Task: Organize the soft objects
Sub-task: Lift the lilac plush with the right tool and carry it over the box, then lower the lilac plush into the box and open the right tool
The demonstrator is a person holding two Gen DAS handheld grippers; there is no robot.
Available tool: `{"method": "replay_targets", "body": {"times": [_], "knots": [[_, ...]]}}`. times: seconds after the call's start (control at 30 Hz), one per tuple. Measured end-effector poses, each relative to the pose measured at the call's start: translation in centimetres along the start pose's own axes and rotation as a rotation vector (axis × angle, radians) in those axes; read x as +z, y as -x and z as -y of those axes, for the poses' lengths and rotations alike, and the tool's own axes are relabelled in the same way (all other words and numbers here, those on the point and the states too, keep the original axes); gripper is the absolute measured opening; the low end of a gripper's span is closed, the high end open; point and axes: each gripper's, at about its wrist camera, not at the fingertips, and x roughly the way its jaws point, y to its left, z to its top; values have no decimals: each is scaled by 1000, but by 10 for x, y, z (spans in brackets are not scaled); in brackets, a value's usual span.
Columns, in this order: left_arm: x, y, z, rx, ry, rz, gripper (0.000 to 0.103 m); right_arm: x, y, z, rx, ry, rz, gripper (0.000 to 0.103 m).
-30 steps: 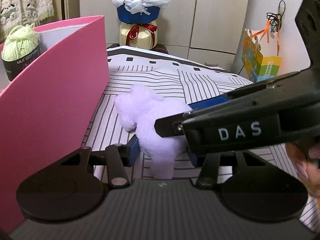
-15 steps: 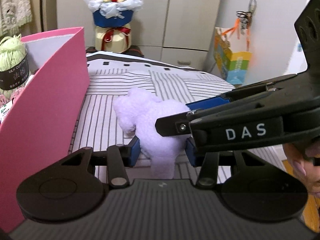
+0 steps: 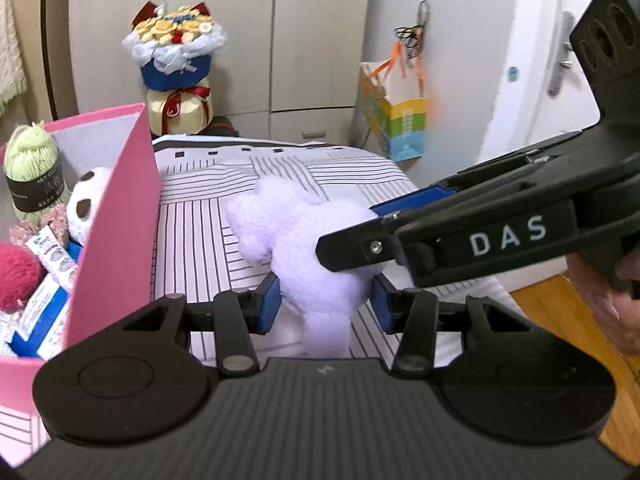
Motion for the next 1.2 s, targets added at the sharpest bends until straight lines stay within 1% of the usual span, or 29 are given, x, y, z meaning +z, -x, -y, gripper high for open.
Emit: {"method": "replay_targets", "body": {"times": [0.1,0.2,0.4,0.53,0.77,0.87,1.07,1.2], "knots": [[-2,23,2,-23,-24,25,46,-5,20,-16,-3,1,21,52],[2,45,2,-38,-69,55,46,-4,39,-34,-23,17,50,52],[16,86,-10,-55,-114,109,46,12,63,-65,-24,33,98,51],[22,110,-27,-48,-130,124,46,24,68,-85,5,51,105,51],[26,140,-65,-21,-100,116,46,43,53,-119,85,84,106,51],[25,145,-84,5,-81,111,46,49,40,-138,97,140,110,52],[25,140,-119,69,-57,105,46,67,5,-153,127,163,96,51],[29,126,-146,85,-31,85,46,76,-21,-158,138,180,98,51]]}}
